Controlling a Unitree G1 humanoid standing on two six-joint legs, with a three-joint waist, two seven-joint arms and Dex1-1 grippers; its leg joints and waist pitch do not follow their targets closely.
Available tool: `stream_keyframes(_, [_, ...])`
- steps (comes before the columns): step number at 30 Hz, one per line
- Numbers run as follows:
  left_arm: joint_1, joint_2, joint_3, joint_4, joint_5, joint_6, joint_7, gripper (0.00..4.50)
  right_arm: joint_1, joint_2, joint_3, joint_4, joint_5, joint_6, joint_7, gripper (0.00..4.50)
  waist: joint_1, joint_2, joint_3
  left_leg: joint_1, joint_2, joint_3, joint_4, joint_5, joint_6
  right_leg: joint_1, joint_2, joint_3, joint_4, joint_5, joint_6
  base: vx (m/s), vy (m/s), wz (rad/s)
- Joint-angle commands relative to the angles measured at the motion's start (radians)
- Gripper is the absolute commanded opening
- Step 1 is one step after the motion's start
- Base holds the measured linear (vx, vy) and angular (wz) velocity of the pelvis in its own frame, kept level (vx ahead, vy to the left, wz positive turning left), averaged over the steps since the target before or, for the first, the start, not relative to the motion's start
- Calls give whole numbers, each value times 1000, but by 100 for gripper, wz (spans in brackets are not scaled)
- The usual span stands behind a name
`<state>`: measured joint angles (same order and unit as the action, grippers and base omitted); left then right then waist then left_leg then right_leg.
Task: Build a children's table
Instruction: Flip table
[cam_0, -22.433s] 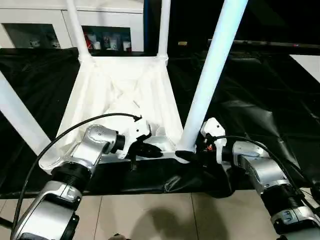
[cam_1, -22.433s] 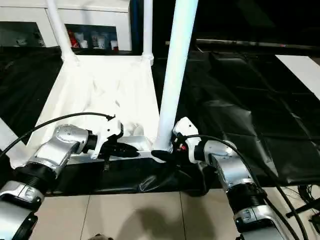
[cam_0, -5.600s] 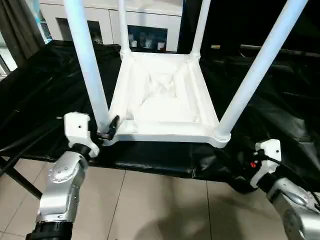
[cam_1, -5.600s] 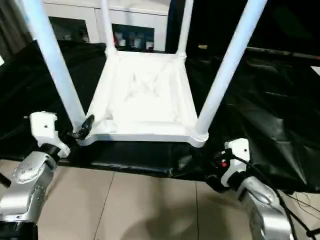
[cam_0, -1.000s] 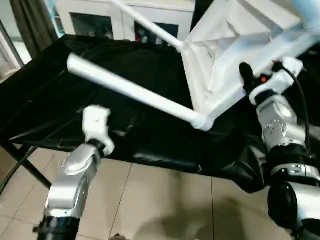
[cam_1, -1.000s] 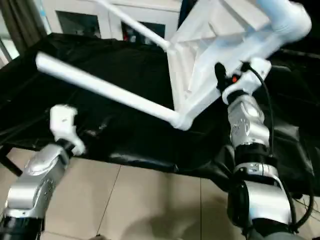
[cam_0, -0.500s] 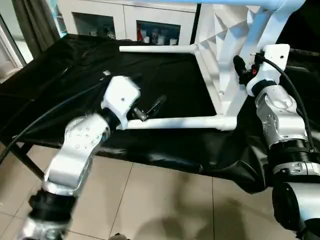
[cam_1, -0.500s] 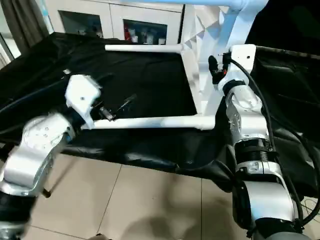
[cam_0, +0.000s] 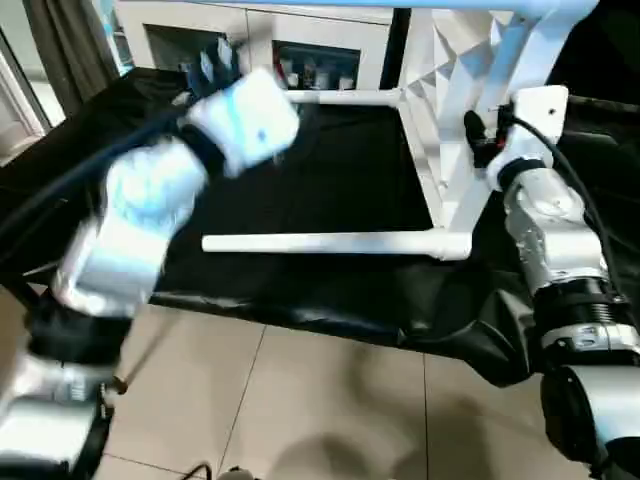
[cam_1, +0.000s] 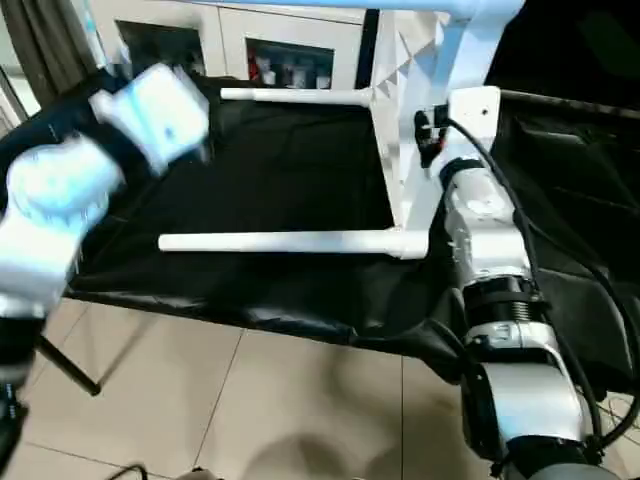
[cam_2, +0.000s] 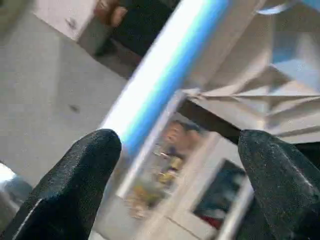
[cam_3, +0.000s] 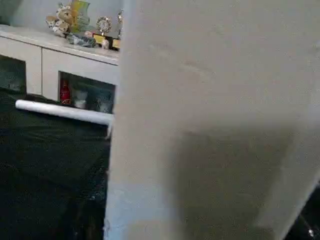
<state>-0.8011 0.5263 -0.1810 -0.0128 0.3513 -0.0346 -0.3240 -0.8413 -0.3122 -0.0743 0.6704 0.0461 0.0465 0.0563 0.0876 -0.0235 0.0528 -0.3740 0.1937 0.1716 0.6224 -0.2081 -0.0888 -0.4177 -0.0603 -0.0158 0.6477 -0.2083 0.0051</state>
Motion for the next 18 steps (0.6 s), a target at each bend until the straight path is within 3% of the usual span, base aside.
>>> stream_keyframes(1, [-35, 4, -17, 28, 44, -43, 43, 437, -8, 9, 15, 28, -25, 12, -10, 286, -1, 6, -73, 7, 9, 3, -63, -25, -25, 67, -43, 27, -52, 99, -212, 0, 0, 0])
stream_keyframes(7, [-77, 25, -25, 94, 104, -62, 94, 437, -5, 21, 13, 19, -20, 13, -12, 335, -2, 5, -74, 8, 9, 2, -64, -35, -23, 65, -43, 27, -52, 98, -211, 0, 0, 0])
stream_keyframes(14, [-175, 35, -56, 288, 193, -117, 151, 437, -9, 26, 14, 19, -39, 6, -19, 401, 1, 5, -77, 8, 7, 1, -63, -9, -25, 67, -44, 28, -47, 139, -220, 0, 0, 0])
stream_keyframes(18, [-217, 26, -72, 354, 216, -121, 171, 437, -4, 31, 26, -8, -49, 18, -17, 405, 3, 6, -76, 8, 7, 1, -63, -9, -24, 68, -45, 28, -48, 151, -228, 0, 0, 0])
